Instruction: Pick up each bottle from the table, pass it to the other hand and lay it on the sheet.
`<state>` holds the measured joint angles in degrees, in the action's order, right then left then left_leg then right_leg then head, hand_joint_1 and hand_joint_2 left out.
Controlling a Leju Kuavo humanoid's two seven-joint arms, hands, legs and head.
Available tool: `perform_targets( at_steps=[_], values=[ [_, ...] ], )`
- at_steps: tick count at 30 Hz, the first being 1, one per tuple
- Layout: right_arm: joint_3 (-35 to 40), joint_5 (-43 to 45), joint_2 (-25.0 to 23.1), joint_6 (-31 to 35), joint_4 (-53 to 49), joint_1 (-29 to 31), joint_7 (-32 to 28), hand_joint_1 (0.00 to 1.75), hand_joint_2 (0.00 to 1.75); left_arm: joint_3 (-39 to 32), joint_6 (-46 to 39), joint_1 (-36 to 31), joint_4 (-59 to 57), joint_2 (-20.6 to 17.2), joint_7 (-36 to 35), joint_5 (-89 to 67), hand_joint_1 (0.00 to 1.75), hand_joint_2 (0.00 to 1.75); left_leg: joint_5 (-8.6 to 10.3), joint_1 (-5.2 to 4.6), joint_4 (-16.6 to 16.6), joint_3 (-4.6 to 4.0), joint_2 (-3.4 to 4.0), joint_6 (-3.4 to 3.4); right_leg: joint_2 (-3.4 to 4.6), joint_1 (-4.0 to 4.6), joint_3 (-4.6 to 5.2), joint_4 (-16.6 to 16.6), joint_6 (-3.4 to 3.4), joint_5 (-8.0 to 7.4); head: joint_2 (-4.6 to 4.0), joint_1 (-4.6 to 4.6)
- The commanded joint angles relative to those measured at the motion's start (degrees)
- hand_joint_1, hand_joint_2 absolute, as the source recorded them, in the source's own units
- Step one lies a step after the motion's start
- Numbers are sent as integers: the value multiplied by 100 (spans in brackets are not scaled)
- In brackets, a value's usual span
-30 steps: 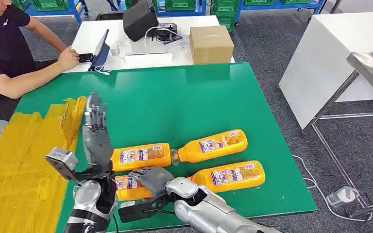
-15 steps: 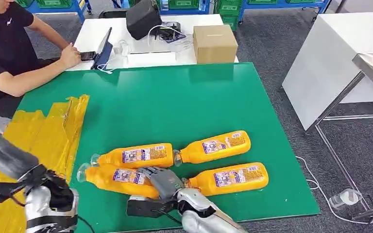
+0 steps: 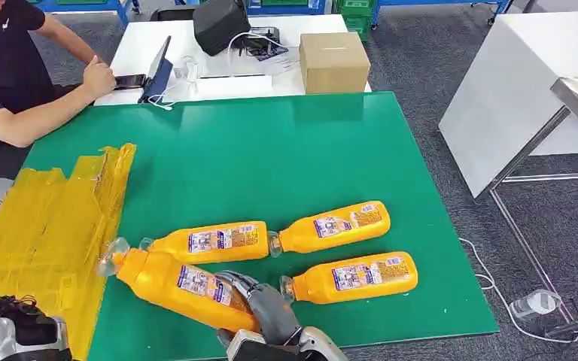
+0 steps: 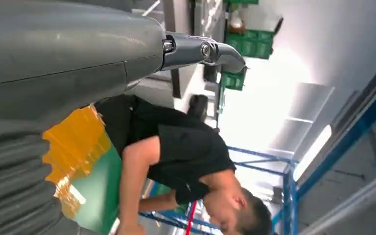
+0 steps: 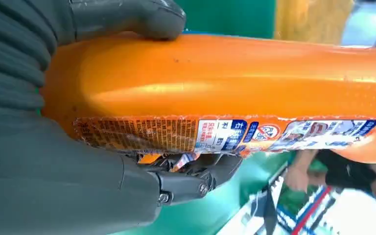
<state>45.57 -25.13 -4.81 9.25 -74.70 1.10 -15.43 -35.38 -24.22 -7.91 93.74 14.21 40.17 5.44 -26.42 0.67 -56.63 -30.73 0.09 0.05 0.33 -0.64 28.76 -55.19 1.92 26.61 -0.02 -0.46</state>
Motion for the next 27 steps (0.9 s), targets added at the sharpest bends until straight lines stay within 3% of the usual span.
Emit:
perform_targets(
  at_steps=[1, 3, 6, 9, 14, 16, 19, 22, 27],
  values=[
    [-212, 28, 111, 17, -375, -87, -20, 175, 175, -339, 27, -190, -480, -68, -17, 11, 0, 175, 1, -1, 2, -2, -2, 2, -3, 0, 1, 2, -3, 0, 0, 0],
    [-358, 242, 40, 174, -882, -218, -494, 175, 175, -24, 905, -207, -1195, -196, -91, 674, 0, 175, 3, -2, 2, -7, -10, 2, -12, 0, 3, 3, -5, 1, 0, 2],
    [-554, 417, -59, 464, -1555, -456, -773, 175, 175, 876, 2242, -68, -1411, -264, -913, 1298, 0, 175, 7, -8, 2, -16, -31, 1, -34, -7, 10, -2, -4, 6, 0, 2],
    [-781, 804, -140, 827, -2291, -758, -1314, 175, 175, 1918, 3312, 213, -1287, -80, -1667, 1919, 0, 175, 5, -2, -8, -26, -41, 3, -52, -1, 16, -2, -4, 7, 0, 2],
    [-1101, 1105, -229, 786, -2724, -899, -1748, 175, 175, 3055, 4190, 903, -339, -47, -1642, 2179, 0, 175, -5, -5, -13, -29, -26, 7, -35, -4, 17, -2, -1, 10, 0, 0],
    [-1185, 1041, -243, 615, -2610, -888, -1729, 175, 175, 3533, 4933, 1166, -103, -219, -1802, 2453, 0, 175, -5, -7, -9, -29, -14, 5, -24, -9, 20, -2, -1, 6, 0, 0],
    [-1222, 1042, -265, 575, -2537, -866, -1749, 175, 175, 3625, 5072, 1218, -103, -220, -1832, 2499, 0, 175, -3, -9, -4, -27, -13, 3, -23, -10, 23, 3, -4, 3, 0, 0],
    [-1311, 1020, -343, 371, -2397, -831, -1809, 175, 175, 4004, 5940, 1307, -230, -342, -2007, 2877, 0, 175, -2, -7, -3, -28, -13, 3, -23, -8, 22, 4, -3, 0, 0, 0],
    [-1288, 778, -348, 144, -2148, -780, -1609, 175, 175, 4182, 6084, 1380, -188, -373, -1819, 2809, 0, 175, 1, -5, -1, -27, -19, 4, -28, -7, 21, 6, -4, 0, 0, 0]
  ],
)
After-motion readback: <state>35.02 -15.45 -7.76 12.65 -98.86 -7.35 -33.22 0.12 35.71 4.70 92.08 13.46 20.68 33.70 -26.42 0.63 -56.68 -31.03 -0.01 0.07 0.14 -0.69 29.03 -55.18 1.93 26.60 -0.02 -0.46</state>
